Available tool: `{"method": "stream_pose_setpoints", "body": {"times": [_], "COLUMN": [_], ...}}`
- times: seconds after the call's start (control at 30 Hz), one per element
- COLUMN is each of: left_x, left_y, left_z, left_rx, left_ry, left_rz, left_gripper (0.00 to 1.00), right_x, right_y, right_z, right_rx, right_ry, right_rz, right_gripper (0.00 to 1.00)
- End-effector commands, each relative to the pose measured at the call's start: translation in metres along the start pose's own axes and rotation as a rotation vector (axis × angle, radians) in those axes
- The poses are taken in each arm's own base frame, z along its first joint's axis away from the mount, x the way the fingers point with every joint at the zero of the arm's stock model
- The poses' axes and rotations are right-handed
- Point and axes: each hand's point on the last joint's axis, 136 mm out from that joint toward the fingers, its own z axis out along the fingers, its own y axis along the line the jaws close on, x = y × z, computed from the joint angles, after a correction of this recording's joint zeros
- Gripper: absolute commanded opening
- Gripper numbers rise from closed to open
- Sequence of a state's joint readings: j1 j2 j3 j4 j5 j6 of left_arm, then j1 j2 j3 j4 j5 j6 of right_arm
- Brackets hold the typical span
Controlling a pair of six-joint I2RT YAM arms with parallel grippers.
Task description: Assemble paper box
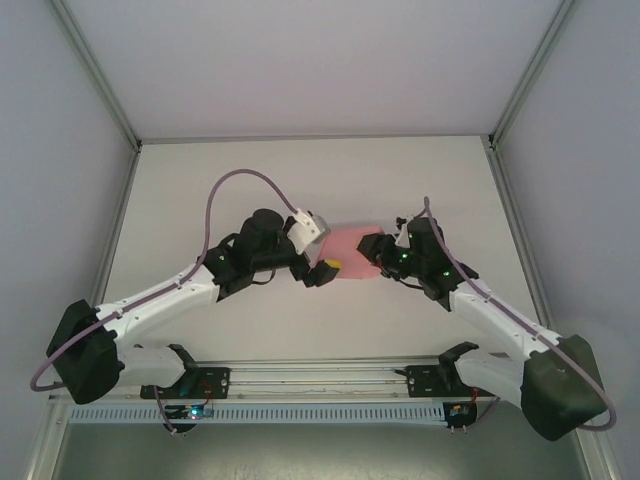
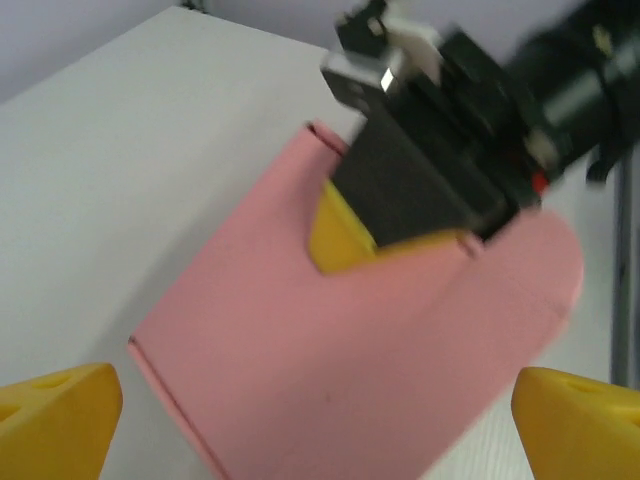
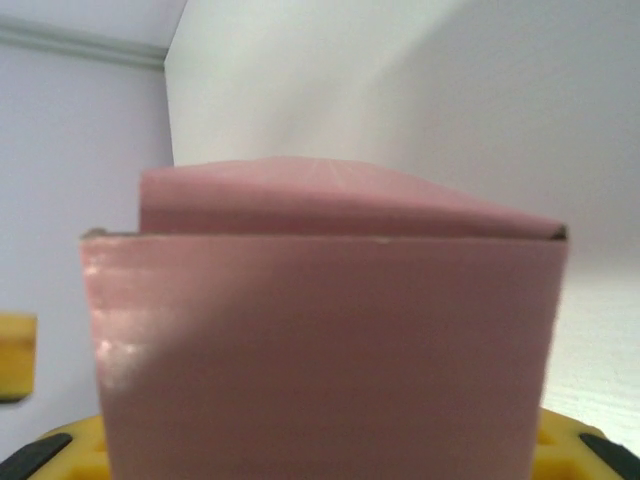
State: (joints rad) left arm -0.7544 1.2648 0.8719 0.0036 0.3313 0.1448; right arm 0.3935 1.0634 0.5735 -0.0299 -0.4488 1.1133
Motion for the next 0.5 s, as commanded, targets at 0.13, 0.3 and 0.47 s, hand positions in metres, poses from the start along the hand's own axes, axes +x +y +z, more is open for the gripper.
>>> {"method": "stream_pose_setpoints", "body": {"times": [0.13,0.3,0.47], "left_x": [0.020,0.007,0.006], "left_y": [0.003,0.009,0.019], "left_z": [0.015,0.035,0.049], "left_rx": [-0.113,-0.158,-0.205], "left_ry": [0.107,0.074,0.092], "left_rz": [0.430,0.511,0.589], "left_gripper": [1.00,1.00,1.00], "right_x": [-0.018,-0.002,0.010], "right_y": [0.001,0.007,0.016], "right_z": [-0.037,-0.033,-0.029], "right_rx": [0.043,0.024,0.025], "right_ry": [-0.059,0.053,0.152], "right_rz": [0.390,0.495,0.502], "right_gripper": [0.30,0.27,0.27]}}
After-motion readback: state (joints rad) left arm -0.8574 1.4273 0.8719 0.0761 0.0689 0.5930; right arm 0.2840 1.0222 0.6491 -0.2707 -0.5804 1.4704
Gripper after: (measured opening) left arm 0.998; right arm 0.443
